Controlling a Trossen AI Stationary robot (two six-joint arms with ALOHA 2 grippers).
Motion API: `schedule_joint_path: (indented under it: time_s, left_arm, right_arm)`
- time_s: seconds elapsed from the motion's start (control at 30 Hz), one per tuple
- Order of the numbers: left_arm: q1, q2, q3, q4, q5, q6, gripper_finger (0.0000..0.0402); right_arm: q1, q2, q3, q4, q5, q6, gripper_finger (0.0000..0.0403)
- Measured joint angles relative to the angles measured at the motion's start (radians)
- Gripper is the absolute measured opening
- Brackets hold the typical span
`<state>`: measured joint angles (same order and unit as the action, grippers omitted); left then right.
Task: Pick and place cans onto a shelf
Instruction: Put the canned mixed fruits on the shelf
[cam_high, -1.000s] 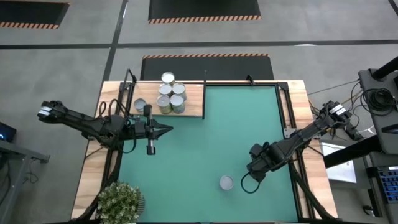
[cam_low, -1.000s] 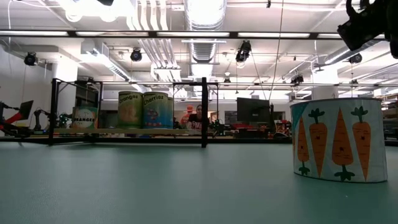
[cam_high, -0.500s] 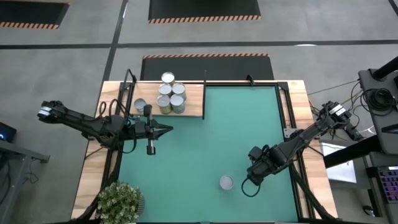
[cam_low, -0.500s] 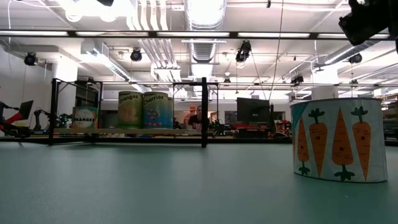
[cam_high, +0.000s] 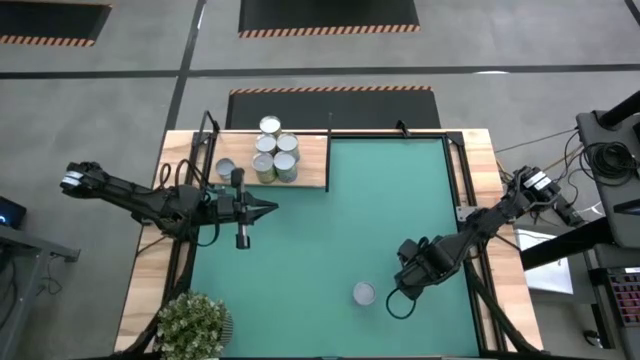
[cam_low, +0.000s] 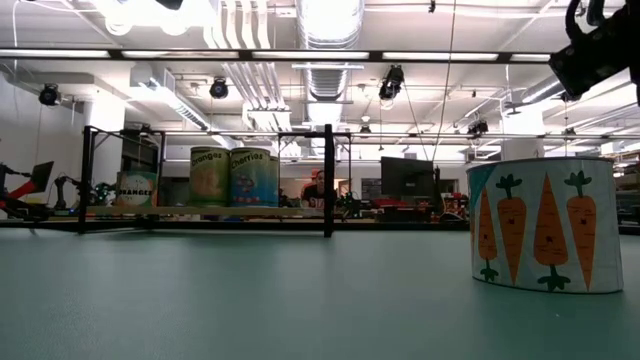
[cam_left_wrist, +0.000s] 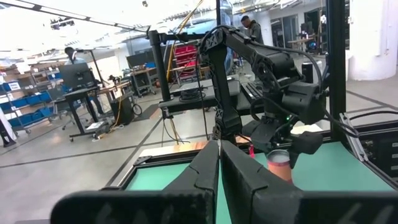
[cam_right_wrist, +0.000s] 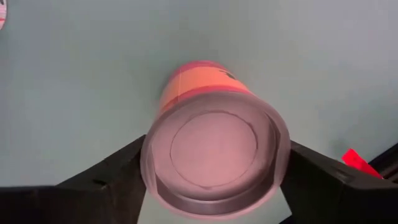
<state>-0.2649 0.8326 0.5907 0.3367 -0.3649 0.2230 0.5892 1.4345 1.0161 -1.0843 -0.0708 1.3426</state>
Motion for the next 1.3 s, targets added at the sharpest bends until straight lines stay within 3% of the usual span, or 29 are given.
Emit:
schedule_joint_path:
  time_s: [0.23, 0.4, 0.7, 0.97, 1.13, 1.3]
  left_arm:
    - [0.0, 0.0, 0.0, -0.001, 0.0, 0.0, 0.0]
    - [0.0, 0.0, 0.0, -0.001, -0.003, 0.0, 0.0]
    - [0.001, -0.023, 0.0, -0.006, -0.072, 0.0, 0.0]
    - [0.0, -0.09, 0.0, -0.011, -0.072, 0.012, 0.0]
    - [0.0, -0.139, -0.014, -0.053, -0.072, -0.01, 0.0]
    - [0.0, -0.16, -0.027, -0.057, -0.072, -0.006, 0.0]
  right_arm:
    - [0.0, 0.0, 0.026, -0.007, 0.018, -0.055, 0.0272]
    - [-0.007, 0.0, 0.092, -0.025, 0.076, -0.108, 0.0297]
    - [-0.059, 0.0, 0.253, -0.159, 0.221, -0.196, 0.0292]
    - [-0.101, 0.0, 0.362, -0.156, 0.428, -0.316, 0.0293]
    - [-0.113, 0.0, 0.38, -0.066, 0.574, -0.401, 0.0294]
    - [-0.132, 0.0, 0.372, 0.065, 0.595, -0.501, 0.0294]
